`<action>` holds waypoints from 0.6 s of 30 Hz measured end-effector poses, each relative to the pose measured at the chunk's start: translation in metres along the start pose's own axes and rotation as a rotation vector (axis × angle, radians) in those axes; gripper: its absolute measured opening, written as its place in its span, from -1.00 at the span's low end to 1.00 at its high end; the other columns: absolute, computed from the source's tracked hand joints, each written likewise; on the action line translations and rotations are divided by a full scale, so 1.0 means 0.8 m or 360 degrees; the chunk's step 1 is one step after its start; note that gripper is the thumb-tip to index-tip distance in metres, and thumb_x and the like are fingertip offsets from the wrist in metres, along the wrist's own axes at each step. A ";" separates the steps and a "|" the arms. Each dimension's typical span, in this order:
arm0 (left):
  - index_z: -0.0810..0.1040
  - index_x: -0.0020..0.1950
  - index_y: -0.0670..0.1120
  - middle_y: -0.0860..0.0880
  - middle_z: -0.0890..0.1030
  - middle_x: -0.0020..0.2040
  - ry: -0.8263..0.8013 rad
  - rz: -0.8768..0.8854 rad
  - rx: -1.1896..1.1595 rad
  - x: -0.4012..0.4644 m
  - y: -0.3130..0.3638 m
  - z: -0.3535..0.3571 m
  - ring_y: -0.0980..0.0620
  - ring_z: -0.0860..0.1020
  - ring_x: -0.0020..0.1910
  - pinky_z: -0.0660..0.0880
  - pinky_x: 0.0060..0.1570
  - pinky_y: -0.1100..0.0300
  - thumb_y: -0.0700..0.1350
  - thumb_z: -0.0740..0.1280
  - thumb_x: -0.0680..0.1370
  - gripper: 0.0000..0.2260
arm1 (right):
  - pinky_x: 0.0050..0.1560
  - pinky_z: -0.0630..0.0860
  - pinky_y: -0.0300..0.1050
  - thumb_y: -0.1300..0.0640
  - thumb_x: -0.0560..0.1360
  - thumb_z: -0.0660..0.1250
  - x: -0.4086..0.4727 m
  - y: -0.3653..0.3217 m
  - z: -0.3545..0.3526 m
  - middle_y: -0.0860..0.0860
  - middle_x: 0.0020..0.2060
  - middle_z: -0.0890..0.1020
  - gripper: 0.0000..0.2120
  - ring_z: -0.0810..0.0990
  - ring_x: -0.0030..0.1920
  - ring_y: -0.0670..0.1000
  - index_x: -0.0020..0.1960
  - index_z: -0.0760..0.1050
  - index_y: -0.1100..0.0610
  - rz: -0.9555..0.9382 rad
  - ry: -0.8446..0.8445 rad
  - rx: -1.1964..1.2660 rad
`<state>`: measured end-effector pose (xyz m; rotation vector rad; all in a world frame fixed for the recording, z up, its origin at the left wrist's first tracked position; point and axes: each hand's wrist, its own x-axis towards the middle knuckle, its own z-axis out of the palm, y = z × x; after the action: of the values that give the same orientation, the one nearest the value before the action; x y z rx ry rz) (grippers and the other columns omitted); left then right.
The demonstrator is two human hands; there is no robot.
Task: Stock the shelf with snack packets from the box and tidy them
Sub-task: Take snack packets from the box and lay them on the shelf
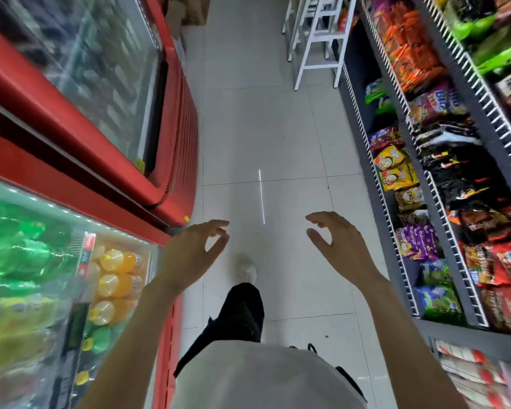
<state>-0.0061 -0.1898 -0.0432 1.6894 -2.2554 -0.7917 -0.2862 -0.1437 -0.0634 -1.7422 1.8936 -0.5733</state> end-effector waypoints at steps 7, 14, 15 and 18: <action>0.51 0.27 0.06 0.15 0.62 0.07 -0.0137 0.0099 0.0053 0.165 -0.043 -0.052 0.10 0.58 -0.01 0.48 0.01 0.15 0.15 0.12 0.53 -0.62 | -0.06 0.42 -0.14 0.09 0.56 0.28 0.157 -0.019 -0.004 -0.04 0.04 0.58 -0.74 0.53 0.02 -0.07 0.25 0.50 0.04 0.0146 -0.0049 -0.0032; 0.50 0.28 0.05 0.12 0.55 0.19 -0.0125 -0.0092 -0.0124 0.325 -0.074 -0.065 0.12 0.51 0.12 0.36 0.03 0.28 -0.01 0.26 0.58 -0.73 | 0.00 0.43 -0.12 0.06 0.57 0.26 0.317 -0.010 -0.022 -0.03 0.13 0.57 -0.70 0.53 0.14 -0.03 0.29 0.46 0.00 0.0215 -0.0069 -0.0051; 0.51 0.28 0.05 0.12 0.55 0.18 -0.0140 -0.0117 -0.0139 0.347 -0.077 -0.065 0.13 0.52 0.11 0.36 0.02 0.29 -0.01 0.26 0.58 -0.73 | 0.00 0.43 -0.12 0.06 0.57 0.26 0.341 -0.006 -0.023 -0.03 0.14 0.57 -0.70 0.53 0.14 -0.03 0.29 0.46 0.00 0.0219 -0.0067 -0.0041; 0.51 0.27 0.06 0.13 0.56 0.16 -0.0139 -0.0147 -0.0162 0.419 -0.080 -0.069 0.12 0.52 0.12 0.39 0.04 0.25 -0.02 0.27 0.58 -0.73 | -0.01 0.37 -0.17 0.07 0.57 0.27 0.418 0.009 -0.033 -0.06 0.16 0.55 -0.70 0.52 0.15 -0.04 0.29 0.45 -0.01 0.0199 -0.0088 -0.0018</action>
<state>-0.0342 -0.5322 -0.0795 1.7550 -2.1647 -1.0023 -0.3268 -0.4766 -0.0729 -1.6160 1.9539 -0.4635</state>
